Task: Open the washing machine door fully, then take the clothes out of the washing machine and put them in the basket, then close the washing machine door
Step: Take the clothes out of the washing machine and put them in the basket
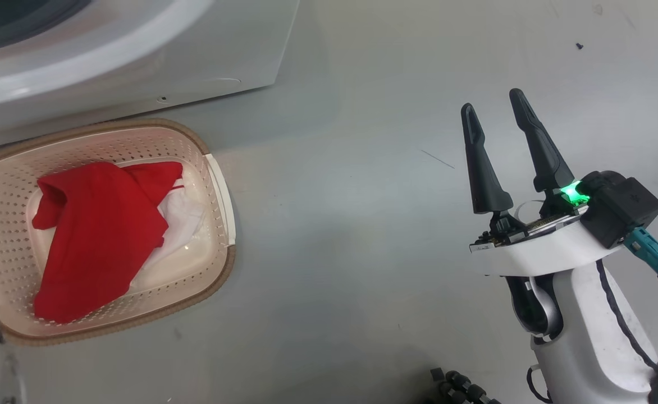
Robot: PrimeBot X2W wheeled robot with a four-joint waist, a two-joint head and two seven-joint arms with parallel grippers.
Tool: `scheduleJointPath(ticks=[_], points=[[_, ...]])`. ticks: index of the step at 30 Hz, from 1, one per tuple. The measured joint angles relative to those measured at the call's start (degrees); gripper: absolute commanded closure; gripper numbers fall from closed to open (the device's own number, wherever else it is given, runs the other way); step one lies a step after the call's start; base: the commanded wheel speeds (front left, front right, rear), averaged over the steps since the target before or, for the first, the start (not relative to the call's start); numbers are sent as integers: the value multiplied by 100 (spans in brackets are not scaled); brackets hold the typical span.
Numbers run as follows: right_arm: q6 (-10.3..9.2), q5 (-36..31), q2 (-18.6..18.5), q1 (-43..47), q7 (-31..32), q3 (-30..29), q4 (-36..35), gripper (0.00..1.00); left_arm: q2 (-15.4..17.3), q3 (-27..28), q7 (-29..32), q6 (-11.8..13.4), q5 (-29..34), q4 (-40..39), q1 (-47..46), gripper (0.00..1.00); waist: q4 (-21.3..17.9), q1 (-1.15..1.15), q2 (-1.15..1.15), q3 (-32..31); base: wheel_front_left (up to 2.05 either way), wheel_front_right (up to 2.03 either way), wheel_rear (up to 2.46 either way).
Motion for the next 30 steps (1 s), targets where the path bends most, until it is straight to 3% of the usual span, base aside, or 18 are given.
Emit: scheduleJointPath(ticks=[16, 30], points=[[0, -267, -144, 335, 0, 76, 187, 0, -759, -77, -1573, -26, -229, -592, 1206, 100, 463, 0, 0, -767, 0, 0, 0], [0, -310, -177, 649, 1, 293, 298, 0, -854, -66, -2160, -164, -327, -1400, 1891, 100, 812, 0, 0, -1514, 0, 0, 0]])
